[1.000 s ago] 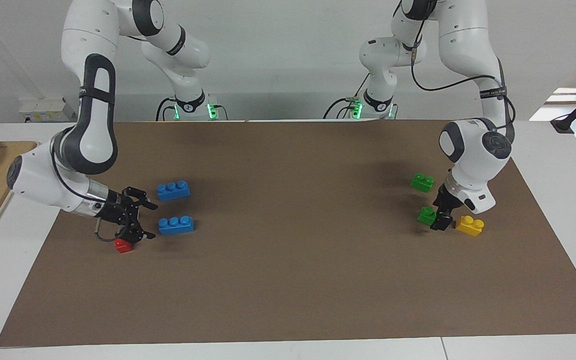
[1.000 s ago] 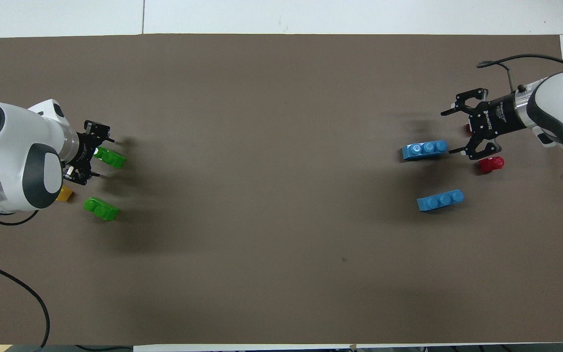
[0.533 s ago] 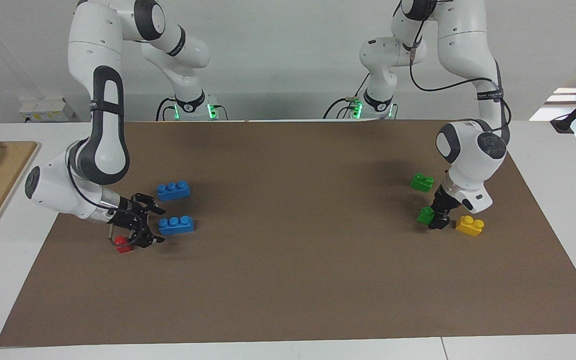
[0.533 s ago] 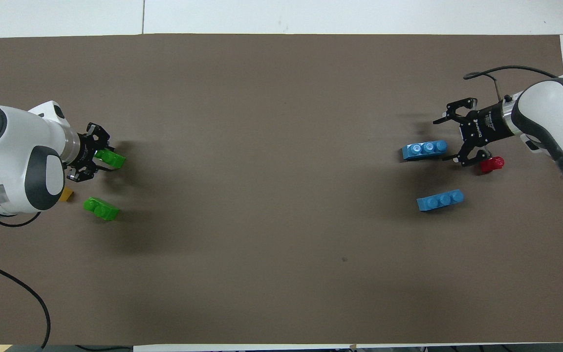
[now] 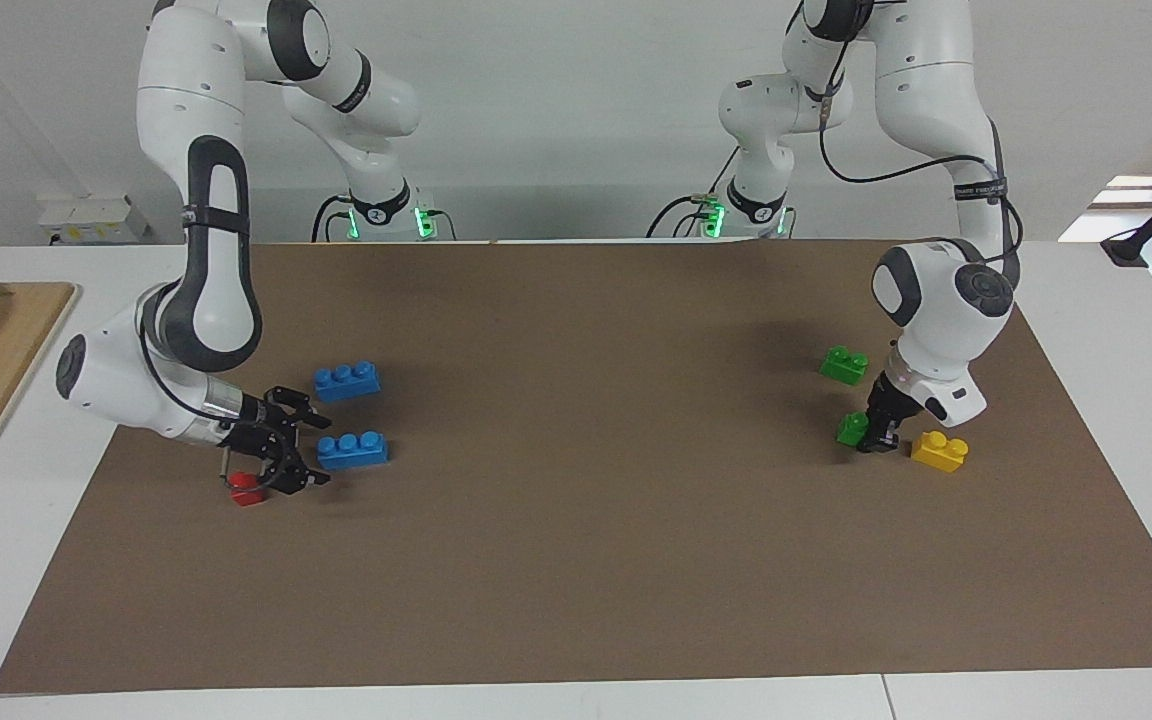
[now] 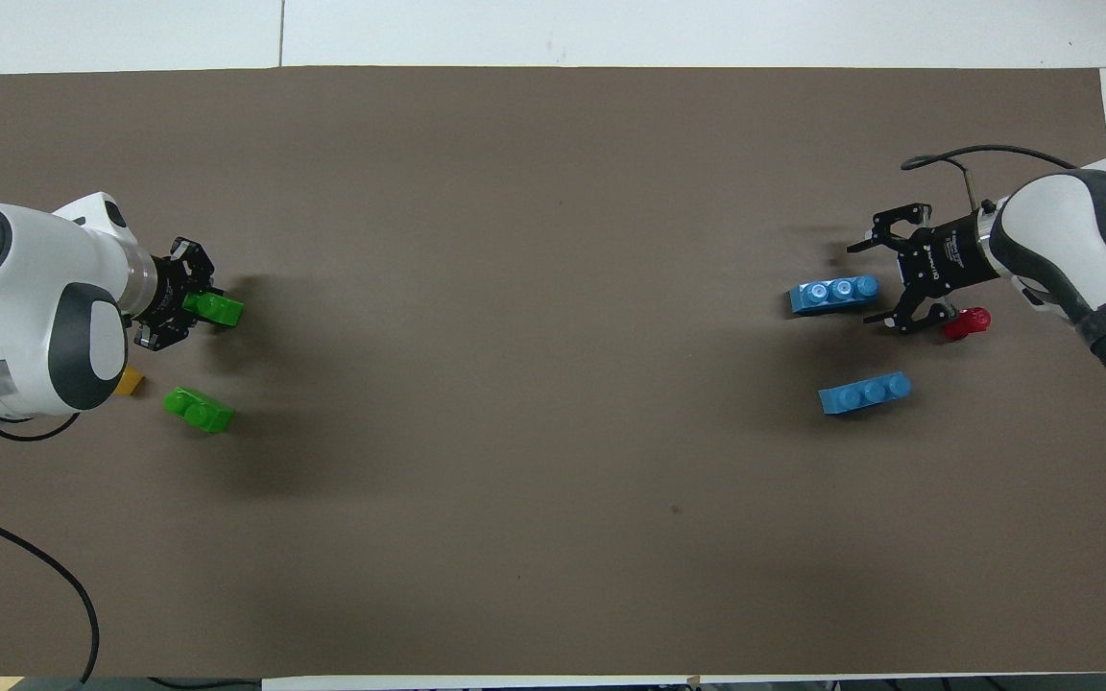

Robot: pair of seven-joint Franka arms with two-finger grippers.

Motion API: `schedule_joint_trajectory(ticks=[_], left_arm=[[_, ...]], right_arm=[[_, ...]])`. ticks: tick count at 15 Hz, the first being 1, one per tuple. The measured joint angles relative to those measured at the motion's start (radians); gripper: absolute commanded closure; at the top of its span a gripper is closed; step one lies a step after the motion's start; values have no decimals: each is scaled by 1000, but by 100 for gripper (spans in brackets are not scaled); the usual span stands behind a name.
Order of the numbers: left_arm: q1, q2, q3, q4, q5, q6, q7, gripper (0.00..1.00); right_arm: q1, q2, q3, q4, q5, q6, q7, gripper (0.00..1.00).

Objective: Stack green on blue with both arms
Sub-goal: 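Grasp the green brick with the left gripper while the right gripper grasps the blue brick, then lift the green brick with the left gripper while the right gripper carries blue inward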

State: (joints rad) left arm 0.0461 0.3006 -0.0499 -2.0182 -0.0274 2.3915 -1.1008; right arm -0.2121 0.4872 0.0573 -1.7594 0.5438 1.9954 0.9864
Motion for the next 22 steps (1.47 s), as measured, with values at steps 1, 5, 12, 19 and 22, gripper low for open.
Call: schedule_joint_trajectory(ticks=[1, 5, 12, 19, 22], left_arm=[[-1, 0, -2, 15, 0, -17, 0, 100], [-29, -5, -7, 155, 0, -199, -74, 100], [-152, -15, -11, 349, 0, -425, -371, 100], [-217, -63, -27, 390, 0, -470, -552, 100], [-221, -69, -34, 390, 0, -474, -571, 100]], right_arm=[[0, 0, 0, -2, 12, 3, 0, 0], [0, -3, 0, -4, 26, 5, 0, 25], [5, -5, 1, -5, 30, 6, -8, 100], [10, -11, 1, 31, 34, -10, -4, 100], [20, -20, 7, 83, 35, -37, 38, 100]])
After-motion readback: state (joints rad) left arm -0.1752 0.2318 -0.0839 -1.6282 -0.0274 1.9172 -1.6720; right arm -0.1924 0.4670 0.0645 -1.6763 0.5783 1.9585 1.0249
